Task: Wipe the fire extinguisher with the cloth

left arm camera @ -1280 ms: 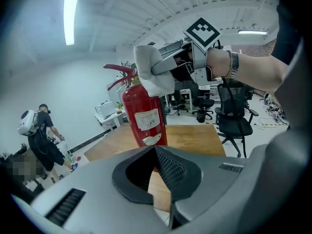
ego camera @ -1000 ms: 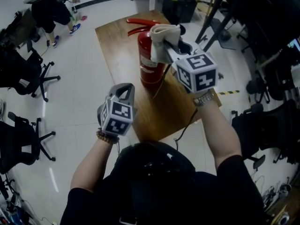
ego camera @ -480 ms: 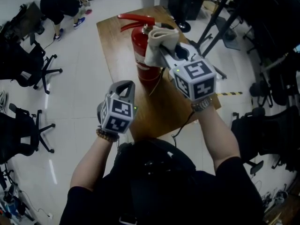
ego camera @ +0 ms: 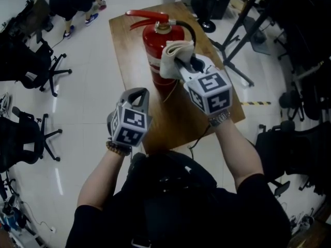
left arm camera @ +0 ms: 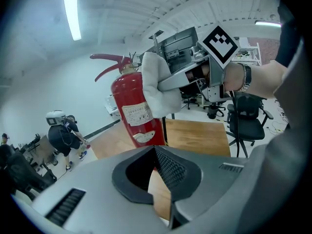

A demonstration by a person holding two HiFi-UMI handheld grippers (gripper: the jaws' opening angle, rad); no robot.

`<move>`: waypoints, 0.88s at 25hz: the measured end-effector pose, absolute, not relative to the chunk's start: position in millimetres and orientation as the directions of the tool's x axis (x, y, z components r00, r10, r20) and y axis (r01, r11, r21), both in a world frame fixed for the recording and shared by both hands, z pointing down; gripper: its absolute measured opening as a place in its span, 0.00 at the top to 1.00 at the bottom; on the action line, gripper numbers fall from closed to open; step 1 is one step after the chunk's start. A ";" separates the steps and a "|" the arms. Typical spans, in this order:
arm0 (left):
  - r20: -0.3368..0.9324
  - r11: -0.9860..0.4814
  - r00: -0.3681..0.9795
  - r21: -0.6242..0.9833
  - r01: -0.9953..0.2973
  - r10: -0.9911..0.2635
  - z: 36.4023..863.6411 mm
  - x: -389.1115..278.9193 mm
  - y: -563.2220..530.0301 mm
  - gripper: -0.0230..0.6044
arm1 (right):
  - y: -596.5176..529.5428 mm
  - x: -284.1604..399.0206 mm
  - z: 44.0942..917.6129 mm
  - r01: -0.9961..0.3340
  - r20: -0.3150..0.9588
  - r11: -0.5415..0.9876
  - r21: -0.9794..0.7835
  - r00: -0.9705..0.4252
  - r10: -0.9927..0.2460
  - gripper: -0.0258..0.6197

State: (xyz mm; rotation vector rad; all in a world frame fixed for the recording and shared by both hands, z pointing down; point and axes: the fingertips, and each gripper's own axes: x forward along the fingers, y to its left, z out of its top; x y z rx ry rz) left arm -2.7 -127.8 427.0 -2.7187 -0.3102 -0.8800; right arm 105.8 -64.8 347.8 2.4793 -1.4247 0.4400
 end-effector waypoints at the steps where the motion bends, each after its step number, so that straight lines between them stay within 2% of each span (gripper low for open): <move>1: 0.600 -0.942 0.792 -0.187 0.280 0.116 427.9 -3.2 -127.9 0.96 | -65.5 105.9 352.8 -0.870 0.385 -0.489 0.064 0.474 -0.792 0.78; 22: 0.647 -0.960 0.761 -0.179 0.217 0.051 441.8 -15.5 -135.2 0.96 | -69.4 108.4 455.9 -0.882 0.507 -0.471 0.034 0.421 -0.752 0.78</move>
